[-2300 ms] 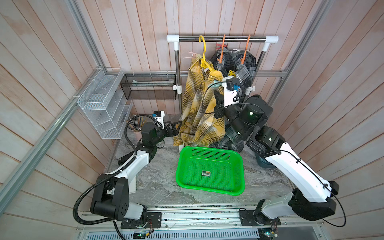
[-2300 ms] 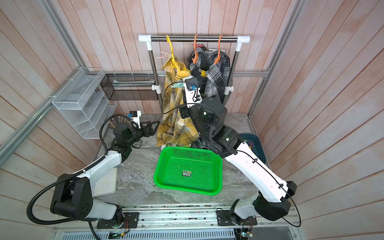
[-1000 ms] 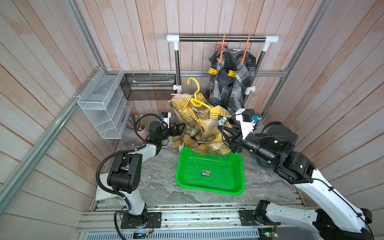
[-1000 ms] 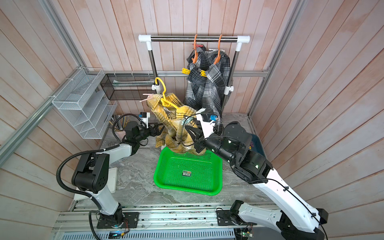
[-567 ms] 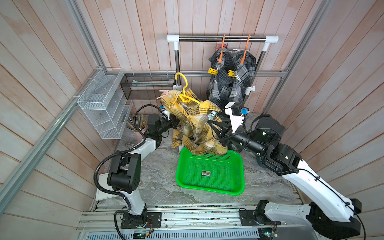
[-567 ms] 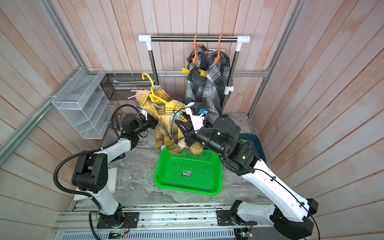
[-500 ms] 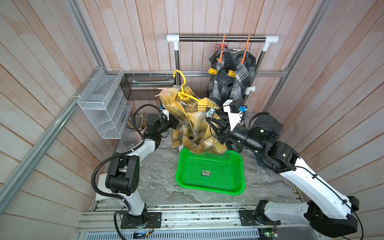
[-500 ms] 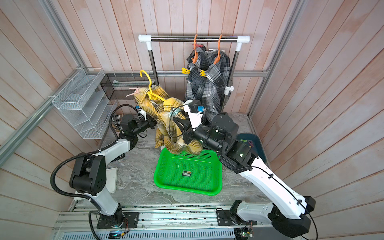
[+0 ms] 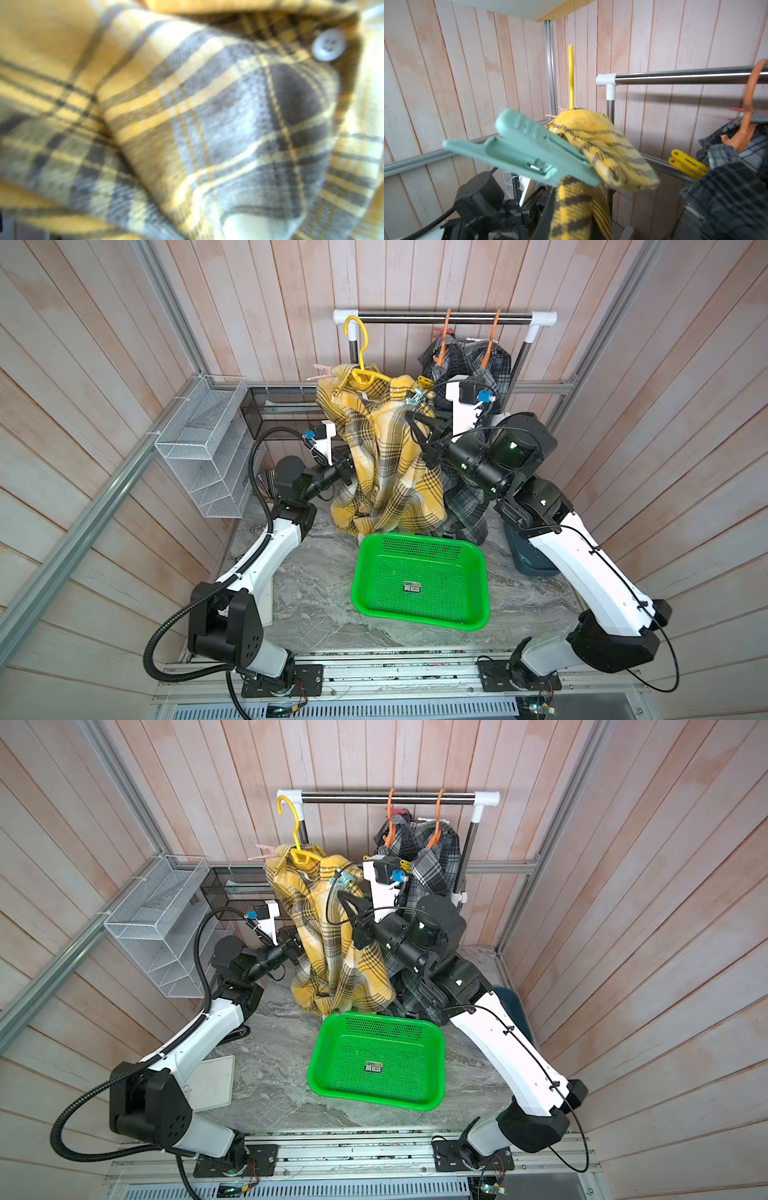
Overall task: Remove the clothespins securing long-sleeve shirts to the hanger
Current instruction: Place the long-sleeve shirt at the bin.
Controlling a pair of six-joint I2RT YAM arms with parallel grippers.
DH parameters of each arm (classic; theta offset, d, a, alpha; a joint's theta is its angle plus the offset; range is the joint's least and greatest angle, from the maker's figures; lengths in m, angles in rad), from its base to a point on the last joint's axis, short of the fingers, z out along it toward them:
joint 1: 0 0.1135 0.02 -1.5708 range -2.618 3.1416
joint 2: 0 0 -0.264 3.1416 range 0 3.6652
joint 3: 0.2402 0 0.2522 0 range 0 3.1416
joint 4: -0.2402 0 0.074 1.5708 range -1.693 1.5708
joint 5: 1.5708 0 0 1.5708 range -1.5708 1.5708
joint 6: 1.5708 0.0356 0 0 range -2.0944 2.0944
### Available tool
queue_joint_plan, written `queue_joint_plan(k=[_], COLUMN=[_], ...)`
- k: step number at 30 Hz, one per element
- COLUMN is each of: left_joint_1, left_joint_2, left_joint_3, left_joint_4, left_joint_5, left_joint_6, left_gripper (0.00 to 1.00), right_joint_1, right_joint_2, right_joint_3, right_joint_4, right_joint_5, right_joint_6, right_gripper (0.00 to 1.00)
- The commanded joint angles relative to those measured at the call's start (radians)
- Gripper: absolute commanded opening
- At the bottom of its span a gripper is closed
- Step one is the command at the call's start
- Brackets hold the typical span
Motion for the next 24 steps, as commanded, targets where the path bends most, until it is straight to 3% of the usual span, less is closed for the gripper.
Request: queue_joint_plan(k=[1,14,19,24], left_joint_1=[-0.051,-0.176,-0.284,-0.361], left_joint_2=[-0.036,-0.069,-0.094,-0.135], left_joint_3=[0.063,0.234,0.250,0.158], left_joint_4=[-0.015,-0.068,-0.107,-0.094], left_joint_5=[0.022,0.001,-0.040,-0.108], left_joint_6=[0.027,0.055,0.102,0.113], left_gripper=[0.01,0.00,0.00,0.00], right_joint_1=[-0.007,-0.007,-0.007,-0.008], right_joint_2=[0.035,0.162,0.147,0.075], right_joint_3=[0.126,0.405,0.390,0.246], right_joint_4=[0.098,0.055,0.057,0.102], right_joint_5=[-0.066,-0.172,-0.184,-0.185], right_joint_6=[0.007,0.046,0.063,0.087], right_gripper=[0.00,0.00,0.00,0.00])
